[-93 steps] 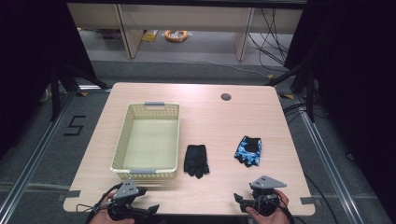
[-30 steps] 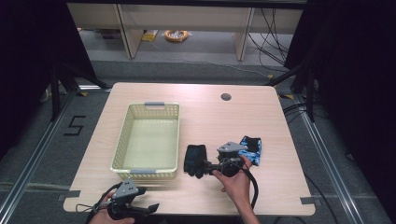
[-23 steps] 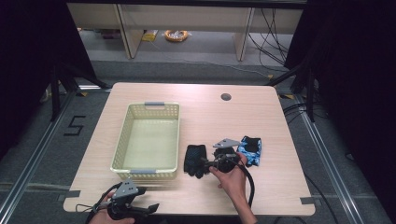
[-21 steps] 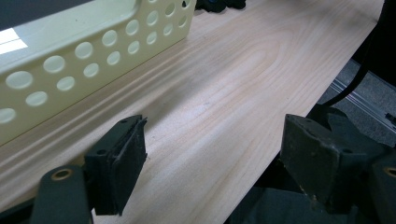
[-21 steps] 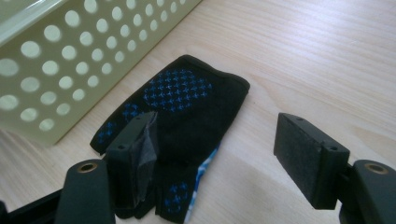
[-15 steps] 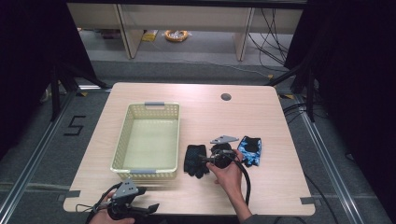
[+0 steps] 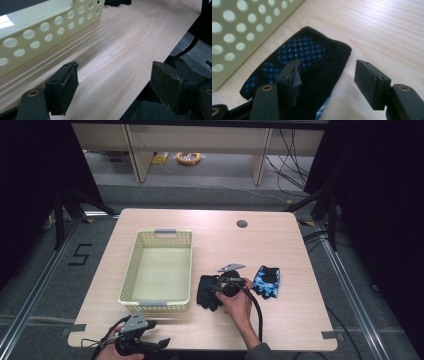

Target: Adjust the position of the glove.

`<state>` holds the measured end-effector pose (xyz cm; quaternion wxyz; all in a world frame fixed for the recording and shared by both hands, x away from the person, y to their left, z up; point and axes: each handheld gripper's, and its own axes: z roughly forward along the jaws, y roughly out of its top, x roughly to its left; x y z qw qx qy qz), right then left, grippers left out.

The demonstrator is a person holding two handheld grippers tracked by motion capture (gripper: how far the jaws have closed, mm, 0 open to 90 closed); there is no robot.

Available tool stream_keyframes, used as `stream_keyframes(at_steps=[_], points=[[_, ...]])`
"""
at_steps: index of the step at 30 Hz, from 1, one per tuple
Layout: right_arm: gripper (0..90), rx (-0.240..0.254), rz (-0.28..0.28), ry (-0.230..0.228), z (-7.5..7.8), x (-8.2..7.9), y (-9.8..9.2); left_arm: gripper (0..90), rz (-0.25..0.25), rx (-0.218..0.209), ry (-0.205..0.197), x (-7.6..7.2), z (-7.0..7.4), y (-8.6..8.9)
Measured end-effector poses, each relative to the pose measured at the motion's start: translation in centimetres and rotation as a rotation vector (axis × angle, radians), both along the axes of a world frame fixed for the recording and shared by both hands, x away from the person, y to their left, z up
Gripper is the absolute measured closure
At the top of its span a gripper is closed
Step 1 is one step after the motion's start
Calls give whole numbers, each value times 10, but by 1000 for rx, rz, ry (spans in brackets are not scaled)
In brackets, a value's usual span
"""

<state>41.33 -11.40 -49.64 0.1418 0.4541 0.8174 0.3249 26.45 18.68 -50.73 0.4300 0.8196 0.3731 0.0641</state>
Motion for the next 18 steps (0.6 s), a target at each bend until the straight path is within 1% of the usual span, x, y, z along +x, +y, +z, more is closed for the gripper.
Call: stream_keyframes(at_steps=[2, 3, 4, 5, 6, 7, 8, 9, 11, 12, 13, 14, 15, 16, 17, 18], points=[[413, -26, 9, 9, -1, 0, 1, 219, -1, -1, -1, 0, 0, 0], [424, -28, 5, 32, -2, 0, 2, 218, 0, -2, -2, 0, 0, 0], [438, -39, 8, 23, -5, 0, 2, 219, -1, -1, -1, 0, 0, 0], [438, -39, 8, 23, -5, 0, 2, 219, -1, -1, -1, 0, 0, 0], [524, -22, 30, 18, -8, 0, 2, 218, 0, -2, -1, 0, 0, 0], [524, -22, 30, 18, -8, 0, 2, 219, 0, -2, -1, 0, 0, 0], [548, -9, 33, 32, -7, -1, 2, 219, -1, -1, -1, 0, 0, 0], [620, 16, 35, 50, -8, -2, 1, 219, 1, 22, -11, 0, -1, 0], [694, 34, 48, 50, -8, -1, 0, 219, 1, 29, -10, 1, -1, 0], [760, 37, 63, 23, -10, 1, -1, 219, 9, 0, 8, -1, -1, -1], [798, 33, 63, 24, -9, 0, -2, 219, 10, 0, 7, -1, -1, -1], [825, 37, 60, 25, -9, -1, -1, 219, 3, 13, -8, 0, -1, 0], [846, 36, 67, 24, -9, -1, -2, 219, 0, -4, -2, 0, 0, -1], [846, 36, 67, 24, -9, -1, -2, 220, 0, -4, -2, 0, 0, -1], [859, 20, 119, -15, -6, 0, -5, 220, 9, -9, -10, 0, 0, -1], [861, 36, 112, -31, -7, 0, -4, 220, 2, 1, -7, 0, 0, 0]])
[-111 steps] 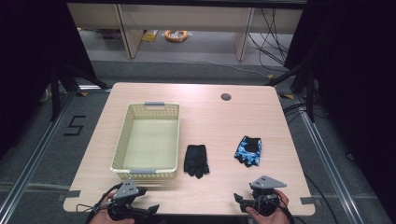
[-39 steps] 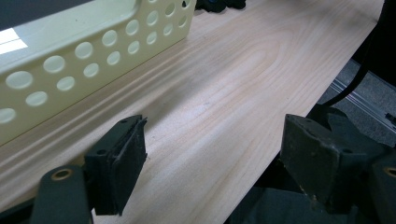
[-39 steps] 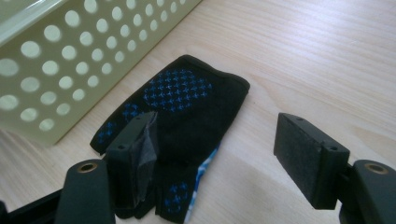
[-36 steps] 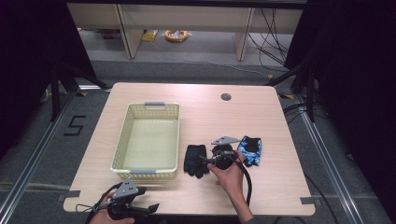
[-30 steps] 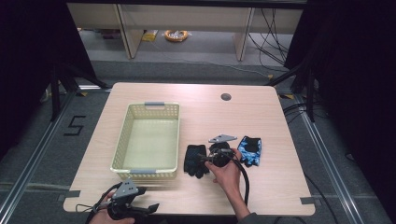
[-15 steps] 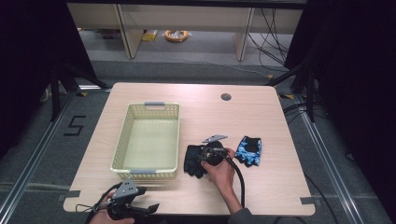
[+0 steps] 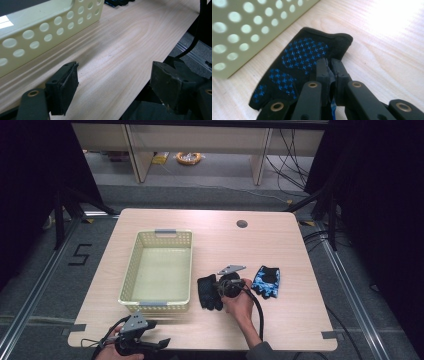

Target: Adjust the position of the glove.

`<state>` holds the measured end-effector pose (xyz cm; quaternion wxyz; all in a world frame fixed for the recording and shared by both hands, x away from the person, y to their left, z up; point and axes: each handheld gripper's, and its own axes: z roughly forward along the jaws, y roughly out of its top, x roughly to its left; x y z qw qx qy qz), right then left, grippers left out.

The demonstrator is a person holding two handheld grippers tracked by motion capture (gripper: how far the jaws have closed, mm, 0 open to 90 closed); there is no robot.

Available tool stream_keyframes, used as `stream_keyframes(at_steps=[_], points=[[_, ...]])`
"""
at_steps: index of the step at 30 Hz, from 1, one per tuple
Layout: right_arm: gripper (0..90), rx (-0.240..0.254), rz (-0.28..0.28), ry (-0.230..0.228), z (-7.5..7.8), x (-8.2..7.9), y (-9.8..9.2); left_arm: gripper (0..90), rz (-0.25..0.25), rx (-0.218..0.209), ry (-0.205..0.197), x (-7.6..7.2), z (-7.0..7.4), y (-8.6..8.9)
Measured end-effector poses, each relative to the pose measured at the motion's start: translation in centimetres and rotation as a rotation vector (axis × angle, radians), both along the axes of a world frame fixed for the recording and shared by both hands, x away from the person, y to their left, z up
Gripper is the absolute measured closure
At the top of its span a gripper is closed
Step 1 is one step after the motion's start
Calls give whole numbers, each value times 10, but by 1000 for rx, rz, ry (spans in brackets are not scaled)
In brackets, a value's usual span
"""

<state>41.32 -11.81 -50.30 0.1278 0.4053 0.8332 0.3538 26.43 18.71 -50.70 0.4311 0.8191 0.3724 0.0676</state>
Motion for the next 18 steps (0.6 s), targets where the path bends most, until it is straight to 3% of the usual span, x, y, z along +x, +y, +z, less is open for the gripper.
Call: stream_keyframes(at_steps=[2, 3, 5, 7, 11, 15, 18], points=[[862, -14, 17, 10, 4, -1, -3, 220, -1, -1, 1, 0, 0, 0], [864, 29, 19, -1, 7, -3, -4, 219, 1, -7, 3, -1, 0, 0], [864, 9, 34, 23, 12, -5, -6, 220, 0, -7, 2, -1, 0, 0], [866, 29, 88, -41, 28, -12, -8, 220, 1, -7, -2, -1, 0, 0], [866, 40, 163, -88, 54, -27, -16, 220, 6, -10, -1, -1, 0, 0], [867, 49, 213, -106, 72, -45, -28, 221, 5, -7, 1, 0, 0, 0], [866, 49, 241, -114, 76, -50, -33, 223, 0, -1, 0, 0, 0, 0]])
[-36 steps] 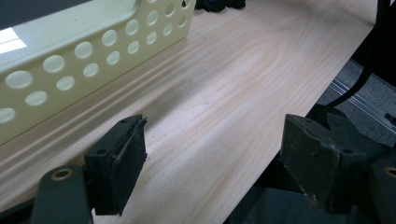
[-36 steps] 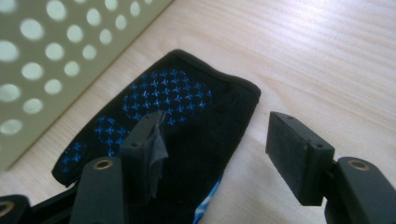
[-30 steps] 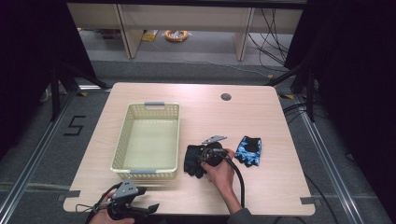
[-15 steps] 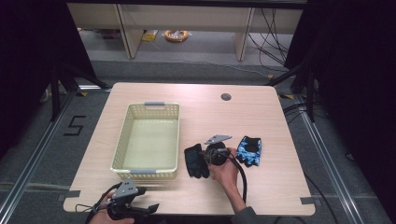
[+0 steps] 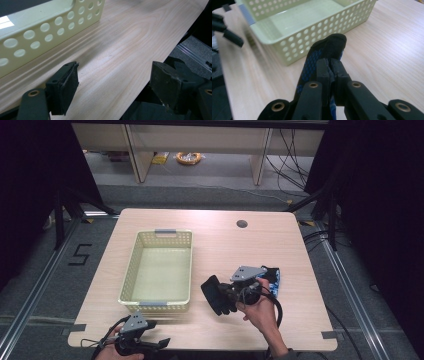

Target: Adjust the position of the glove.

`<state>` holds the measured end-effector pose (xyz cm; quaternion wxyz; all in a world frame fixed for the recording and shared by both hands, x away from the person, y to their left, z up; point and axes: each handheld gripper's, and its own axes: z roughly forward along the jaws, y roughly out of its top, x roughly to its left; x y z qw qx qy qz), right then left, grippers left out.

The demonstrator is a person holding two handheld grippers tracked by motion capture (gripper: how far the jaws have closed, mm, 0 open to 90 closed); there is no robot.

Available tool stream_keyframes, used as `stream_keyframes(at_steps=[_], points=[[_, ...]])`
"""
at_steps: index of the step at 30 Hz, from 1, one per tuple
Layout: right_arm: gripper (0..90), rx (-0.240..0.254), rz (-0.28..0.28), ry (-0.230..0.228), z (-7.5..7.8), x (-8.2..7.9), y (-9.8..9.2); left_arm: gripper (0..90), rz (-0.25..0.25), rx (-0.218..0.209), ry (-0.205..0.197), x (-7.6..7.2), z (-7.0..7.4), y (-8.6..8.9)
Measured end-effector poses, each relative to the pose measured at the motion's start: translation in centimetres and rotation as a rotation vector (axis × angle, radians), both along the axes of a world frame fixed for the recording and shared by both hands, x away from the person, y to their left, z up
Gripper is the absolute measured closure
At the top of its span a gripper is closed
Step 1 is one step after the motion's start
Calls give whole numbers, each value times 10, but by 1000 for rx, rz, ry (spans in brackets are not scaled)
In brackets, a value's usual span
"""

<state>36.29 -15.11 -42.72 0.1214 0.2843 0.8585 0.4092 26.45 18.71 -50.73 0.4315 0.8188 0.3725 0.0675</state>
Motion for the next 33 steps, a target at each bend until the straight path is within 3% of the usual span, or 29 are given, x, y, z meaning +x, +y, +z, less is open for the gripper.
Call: stream_keyframes(at_steps=[8, 12, 15, 16, 18, 20, 22, 23, 25, 28, 30, 33], points=[[866, 1, 95, 43, -8, -15, -12, 223, 7, -5, -5, 0, -1, -2], [866, -46, 155, 44, -13, -17, -10, 224, -2, 11, -8, 1, -1, -1], [866, -45, 190, 37, -17, -16, -8, 224, -8, 19, -9, 1, -1, -1], [866, -51, 196, 57, -17, -17, -7, 224, 16, -10, 7, 0, -2, -3], [866, -55, 243, 63, -21, -15, -5, 224, 3, 4, -8, 1, -1, -4], [866, -67, 270, 73, -23, -13, -2, 224, -9, 26, 19, 1, 0, -4], [866, -73, 287, 81, -25, -12, -1, 224, -25, 33, 13, 2, 0, -5], [866, -92, 337, 91, -30, -9, 3, 225, -17, 6, -3, 1, -1, -9], [865, -111, 350, 89, -35, -6, 6, 231, -8, -5, -2, 2, -1, -14], [864, -158, 391, 105, -42, 0, 11, 244, -46, 9, -20, 5, 1, -20], [863, -171, 382, 129, -46, 3, 12, 249, -39, -2, -17, 7, 0, -29], [862, -192, 410, 122, -51, 8, 13, 261, -55, 2, -37, 10, 0, -37]])
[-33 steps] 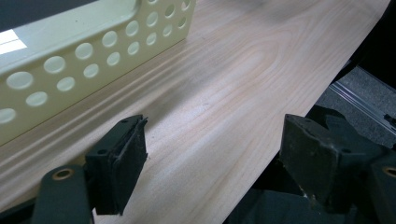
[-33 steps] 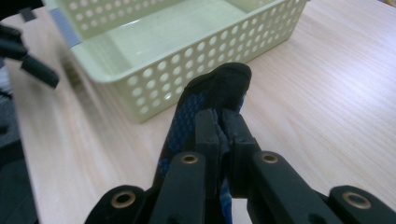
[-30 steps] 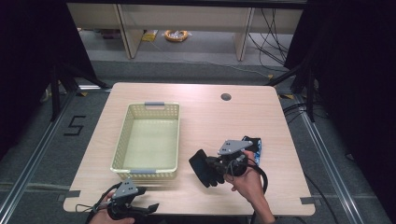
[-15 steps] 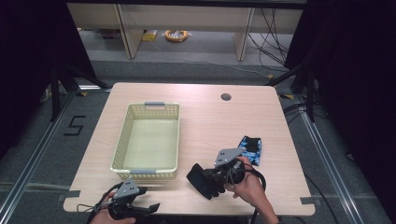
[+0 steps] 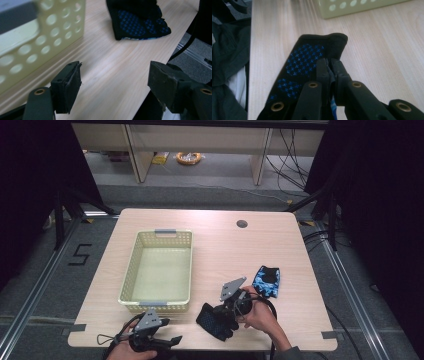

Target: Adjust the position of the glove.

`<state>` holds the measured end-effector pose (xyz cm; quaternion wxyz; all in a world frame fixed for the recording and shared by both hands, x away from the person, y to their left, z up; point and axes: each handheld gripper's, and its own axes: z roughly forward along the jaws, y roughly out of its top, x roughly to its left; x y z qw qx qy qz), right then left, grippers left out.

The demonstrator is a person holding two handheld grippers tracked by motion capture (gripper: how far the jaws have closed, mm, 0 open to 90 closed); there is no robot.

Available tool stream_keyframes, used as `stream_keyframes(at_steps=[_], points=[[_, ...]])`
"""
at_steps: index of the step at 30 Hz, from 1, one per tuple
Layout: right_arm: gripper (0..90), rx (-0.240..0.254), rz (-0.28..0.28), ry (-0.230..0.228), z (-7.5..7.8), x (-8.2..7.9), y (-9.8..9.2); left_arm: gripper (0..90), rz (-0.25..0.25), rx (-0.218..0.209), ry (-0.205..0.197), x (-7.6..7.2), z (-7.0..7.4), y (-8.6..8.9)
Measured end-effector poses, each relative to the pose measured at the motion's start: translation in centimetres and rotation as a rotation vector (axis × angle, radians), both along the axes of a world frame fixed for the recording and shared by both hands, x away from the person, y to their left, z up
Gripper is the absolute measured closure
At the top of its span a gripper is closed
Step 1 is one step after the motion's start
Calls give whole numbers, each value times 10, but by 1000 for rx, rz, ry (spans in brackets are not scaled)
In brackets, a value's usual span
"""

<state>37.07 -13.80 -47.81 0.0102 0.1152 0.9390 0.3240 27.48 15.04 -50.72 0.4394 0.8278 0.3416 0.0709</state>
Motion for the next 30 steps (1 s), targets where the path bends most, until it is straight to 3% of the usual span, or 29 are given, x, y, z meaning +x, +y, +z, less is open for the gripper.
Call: stream_keyframes(at_steps=[4, 5, 7, 8, 9, 14, 15, 16, 17, 19, 20, 22, 23, 24, 27, 29, 30], points=[[856, -39, -3, 8, -10, 6, 0, 267, -15, 3, -21, 7, 3, -15], [854, -42, 8, 5, -11, 7, 1, 267, -34, 14, -20, 8, 4, -16], [841, -43, 32, -5, -14, 10, 3, 267, -25, 7, -25, 7, 4, -20], [833, -52, 15, -5, -14, 9, 3, 267, -55, 31, -37, 9, 5, -19], [821, -52, 29, -9, -14, 10, 4, 267, -47, 18, -28, 8, 4, -21], [689, -43, -14, -21, -12, 10, 2, 262, -50, 27, -34, 6, 2, -20], [610, 1, -89, -19, -6, 10, -3, 261, -57, 55, -46, 4, 1, -17], [610, 1, -89, -19, -6, 10, -3, 261, -57, 55, -46, 4, 1, -17], [576, 50, -196, -11, 4, 10, -16, 260, -50, 32, -19, 1, 0, -16], [561, 73, -279, -28, 11, 10, -26, 258, -70, 64, -31, 1, 1, -12], [555, 70, -313, -36, 17, 12, -35, 258, -69, 62, -33, 1, 1, -12], [555, 117, -435, -32, 23, 13, -52, 256, -42, 42, -23, -1, 0, -13], [551, 111, -470, -55, 27, 16, -64, 255, -52, 42, -36, -1, 1, -12], [547, 117, -500, -49, 29, 17, -69, 255, -54, 36, -30, -1, 1, -12], [545, 174, -600, -49, 31, 21, -90, 254, -46, 36, -21, -2, 1, -12], [539, 150, -635, -57, 32, 24, -102, 253, -49, 38, -18, -1, 1, -12], [536, 146, -679, -44, 32, 24, -106, 252, -39, 24, -13, -2, 0, -13]])
